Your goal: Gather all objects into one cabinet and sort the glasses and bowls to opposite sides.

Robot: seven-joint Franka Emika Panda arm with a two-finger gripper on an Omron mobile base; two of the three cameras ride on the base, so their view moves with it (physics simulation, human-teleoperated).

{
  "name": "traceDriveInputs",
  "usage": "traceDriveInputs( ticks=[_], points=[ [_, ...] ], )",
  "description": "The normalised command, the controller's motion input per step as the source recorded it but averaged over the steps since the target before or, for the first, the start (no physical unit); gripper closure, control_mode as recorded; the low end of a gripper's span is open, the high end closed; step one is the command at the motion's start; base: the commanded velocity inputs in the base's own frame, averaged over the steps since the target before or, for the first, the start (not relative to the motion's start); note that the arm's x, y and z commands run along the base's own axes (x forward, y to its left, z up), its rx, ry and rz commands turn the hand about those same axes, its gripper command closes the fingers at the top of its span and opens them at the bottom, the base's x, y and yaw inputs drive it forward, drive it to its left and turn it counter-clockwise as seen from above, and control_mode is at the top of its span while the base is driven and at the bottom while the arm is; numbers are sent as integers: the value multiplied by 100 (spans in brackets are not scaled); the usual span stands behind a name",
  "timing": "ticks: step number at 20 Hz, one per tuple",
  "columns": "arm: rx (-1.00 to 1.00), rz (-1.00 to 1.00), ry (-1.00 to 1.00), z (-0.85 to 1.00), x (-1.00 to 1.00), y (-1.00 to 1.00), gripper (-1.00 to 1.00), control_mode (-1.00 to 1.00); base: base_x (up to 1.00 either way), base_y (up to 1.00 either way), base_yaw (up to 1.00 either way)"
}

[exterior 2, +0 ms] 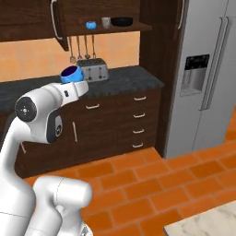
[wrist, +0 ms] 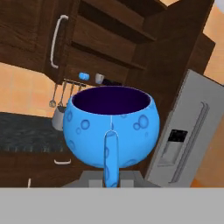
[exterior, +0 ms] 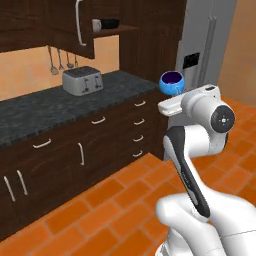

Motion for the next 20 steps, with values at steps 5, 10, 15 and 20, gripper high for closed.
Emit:
traceDriveInputs(
  ticks=[5, 10, 15, 20],
  points=[
    [0, 0, 0, 0, 0, 0, 100, 100, 100, 0, -26],
    [0, 0, 0, 0, 0, 0, 100, 100, 94, 0, -17],
    [0, 0, 0, 0, 0, 0, 100, 100, 75, 0, -7],
    [0, 0, 0, 0, 0, 0, 100, 100, 71, -4, 0]
  ],
)
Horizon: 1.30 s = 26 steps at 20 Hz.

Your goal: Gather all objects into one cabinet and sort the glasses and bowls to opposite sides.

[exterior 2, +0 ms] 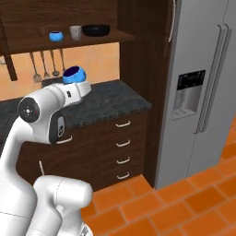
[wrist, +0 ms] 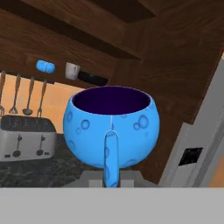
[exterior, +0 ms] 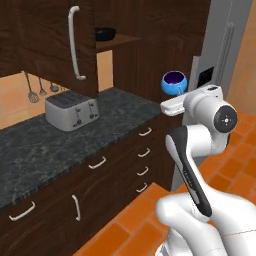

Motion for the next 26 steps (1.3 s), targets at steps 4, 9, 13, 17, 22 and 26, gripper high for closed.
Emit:
traceDriveInputs(
  ticks=[4, 9, 13, 17, 22, 26],
  points=[
    [0, 0, 0, 0, 0, 0, 100, 100, 78, -3, 0],
    [0, 0, 0, 0, 0, 0, 100, 100, 65, -12, 3],
    [0, 0, 0, 0, 0, 0, 100, 100, 32, -9, 12],
    [0, 0, 0, 0, 0, 0, 100, 100, 31, 3, 20],
    [0, 0, 0, 0, 0, 0, 100, 100, 69, 2, 20],
    [0, 0, 0, 0, 0, 0, 100, 100, 88, 12, 19]
  ],
)
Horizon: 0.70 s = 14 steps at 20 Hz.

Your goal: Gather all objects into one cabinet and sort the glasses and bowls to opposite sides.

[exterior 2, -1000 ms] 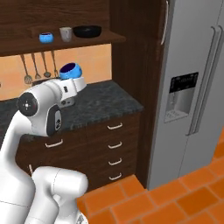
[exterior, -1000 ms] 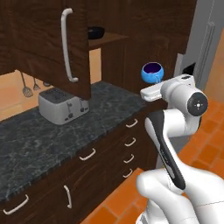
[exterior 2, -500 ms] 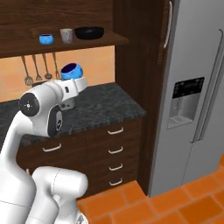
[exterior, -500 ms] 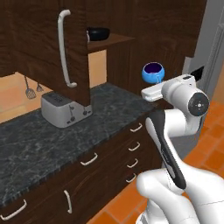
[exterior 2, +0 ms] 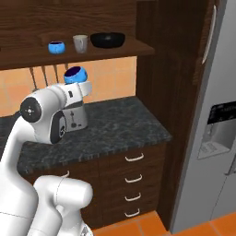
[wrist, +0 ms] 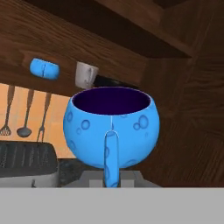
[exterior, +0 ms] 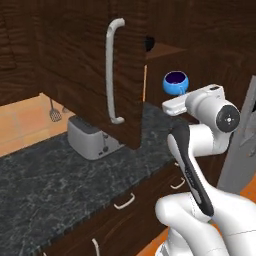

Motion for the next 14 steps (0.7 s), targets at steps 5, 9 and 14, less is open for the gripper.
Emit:
traceDriveInputs(
  ticks=[5, 9, 14],
  points=[
    [0, 0, 0, 0, 0, 0, 100, 100, 18, 0, 32],
    [0, 0, 0, 0, 0, 0, 100, 100, 3, 0, 36],
    [0, 0, 0, 0, 0, 0, 100, 100, 29, -16, 33]
  ],
)
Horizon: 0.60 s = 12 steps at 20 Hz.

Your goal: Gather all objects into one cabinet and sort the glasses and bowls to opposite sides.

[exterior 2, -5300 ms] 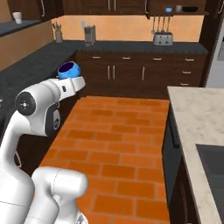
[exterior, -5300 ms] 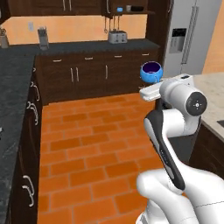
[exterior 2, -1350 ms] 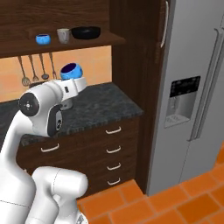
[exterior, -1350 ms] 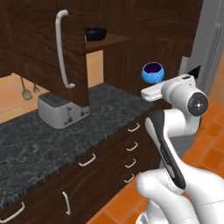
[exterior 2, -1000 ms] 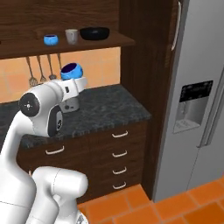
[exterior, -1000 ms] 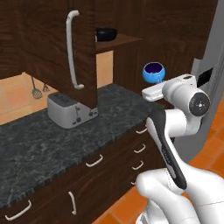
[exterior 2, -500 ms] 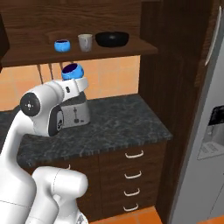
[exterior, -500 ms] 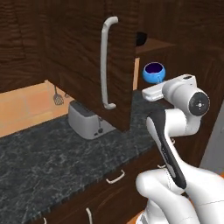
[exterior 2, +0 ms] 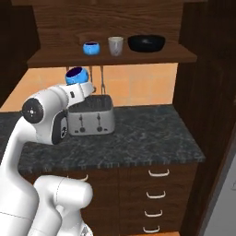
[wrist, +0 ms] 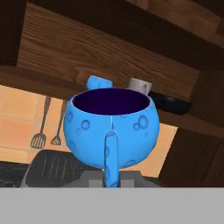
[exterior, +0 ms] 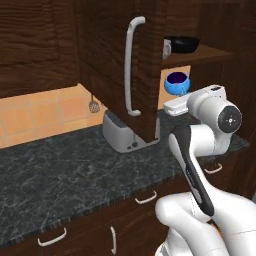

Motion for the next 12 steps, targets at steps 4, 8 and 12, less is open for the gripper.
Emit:
traceDriveInputs(
  ticks=[4, 8, 12],
  points=[
    [0, 0, 0, 0, 0, 0, 100, 100, 56, -35, 26],
    [0, 0, 0, 0, 0, 0, 100, 100, 28, -48, 26],
    [0, 0, 0, 0, 0, 0, 100, 100, 5, -18, 26]
  ],
)
